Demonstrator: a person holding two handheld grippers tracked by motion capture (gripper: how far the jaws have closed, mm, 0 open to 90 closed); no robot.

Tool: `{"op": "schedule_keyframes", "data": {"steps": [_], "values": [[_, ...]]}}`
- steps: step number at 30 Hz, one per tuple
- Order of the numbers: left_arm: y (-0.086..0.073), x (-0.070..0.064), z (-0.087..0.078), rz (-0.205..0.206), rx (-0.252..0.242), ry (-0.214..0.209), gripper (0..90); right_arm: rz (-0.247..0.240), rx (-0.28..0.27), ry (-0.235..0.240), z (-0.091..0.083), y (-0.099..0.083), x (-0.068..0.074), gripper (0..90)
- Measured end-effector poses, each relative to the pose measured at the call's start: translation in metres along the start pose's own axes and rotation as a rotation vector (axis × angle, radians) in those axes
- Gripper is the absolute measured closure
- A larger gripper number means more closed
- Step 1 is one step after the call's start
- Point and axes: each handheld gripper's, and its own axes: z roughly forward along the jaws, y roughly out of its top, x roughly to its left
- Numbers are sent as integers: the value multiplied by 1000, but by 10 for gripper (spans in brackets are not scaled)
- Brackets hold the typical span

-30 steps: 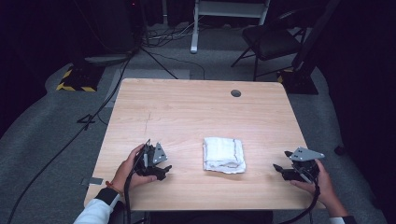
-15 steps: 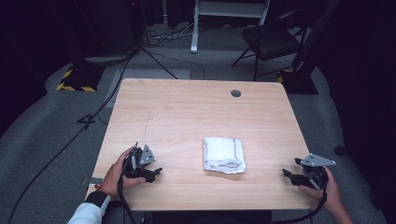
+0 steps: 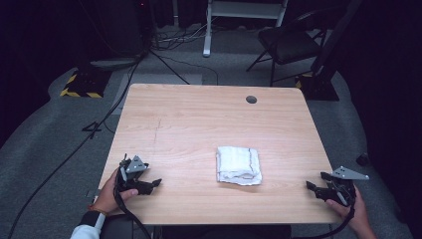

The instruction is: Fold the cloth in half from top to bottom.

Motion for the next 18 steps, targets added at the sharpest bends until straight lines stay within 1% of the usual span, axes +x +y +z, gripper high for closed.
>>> {"op": "schedule_keyframes", "data": {"steps": [18], "values": [[0, -1, 0, -5, 2, 8, 191, 11, 3, -15, 1, 0, 0, 215]]}}
